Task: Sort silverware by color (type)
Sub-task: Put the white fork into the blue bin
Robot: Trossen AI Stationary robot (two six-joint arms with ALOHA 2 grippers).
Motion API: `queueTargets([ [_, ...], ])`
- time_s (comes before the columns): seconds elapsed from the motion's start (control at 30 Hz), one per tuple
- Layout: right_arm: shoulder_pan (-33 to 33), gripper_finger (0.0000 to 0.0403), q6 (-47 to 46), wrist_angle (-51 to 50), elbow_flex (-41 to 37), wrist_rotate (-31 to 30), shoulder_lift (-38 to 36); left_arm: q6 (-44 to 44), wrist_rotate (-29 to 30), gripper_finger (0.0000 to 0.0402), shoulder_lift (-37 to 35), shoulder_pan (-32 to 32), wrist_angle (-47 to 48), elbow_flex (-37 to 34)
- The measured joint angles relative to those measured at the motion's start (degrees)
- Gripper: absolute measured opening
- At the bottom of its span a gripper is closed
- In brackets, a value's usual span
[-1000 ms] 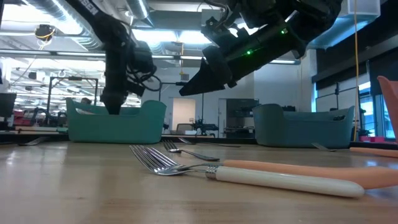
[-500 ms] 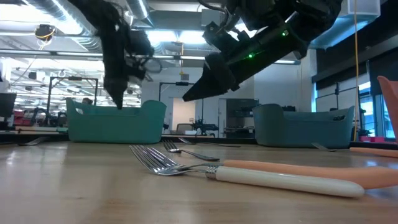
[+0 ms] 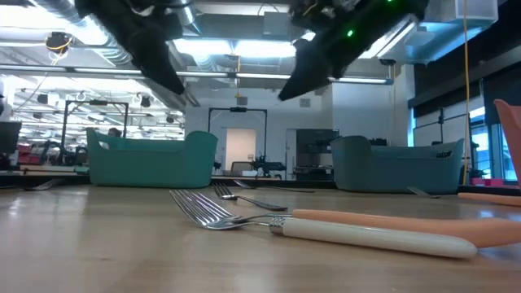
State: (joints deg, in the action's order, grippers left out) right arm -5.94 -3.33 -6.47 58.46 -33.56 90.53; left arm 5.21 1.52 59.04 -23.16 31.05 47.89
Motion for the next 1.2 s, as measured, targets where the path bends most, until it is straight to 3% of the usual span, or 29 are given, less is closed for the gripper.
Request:
queueTargets([
  [0.3, 7.87, 0.0137, -7.20, -22.14, 1.81, 0.90, -10.27, -9.13, -1.51, 0.0119, -2.92, 15.43, -25.93, -17.43],
  [0.5, 18.13, 0.0137, -10.16, -33.39, 2.95, 7.70, -13.63, -11.56, -1.03, 0.0119, -2.38, 23.10, -39.61, -24.47],
  [0.87, 34.78, 0.0137, -11.38, -50.84, 7.03, 17.76, -14.00, -12.72, 4.50, 0.0119, -2.37, 26.71, -42.60, -27.88],
  [1.2, 43.67, 0.0137, -11.18, -52.16, 5.34, 20.30, -13.78, -12.73, 6.52, 0.0119, -2.37, 26.71, -42.82, -27.88],
])
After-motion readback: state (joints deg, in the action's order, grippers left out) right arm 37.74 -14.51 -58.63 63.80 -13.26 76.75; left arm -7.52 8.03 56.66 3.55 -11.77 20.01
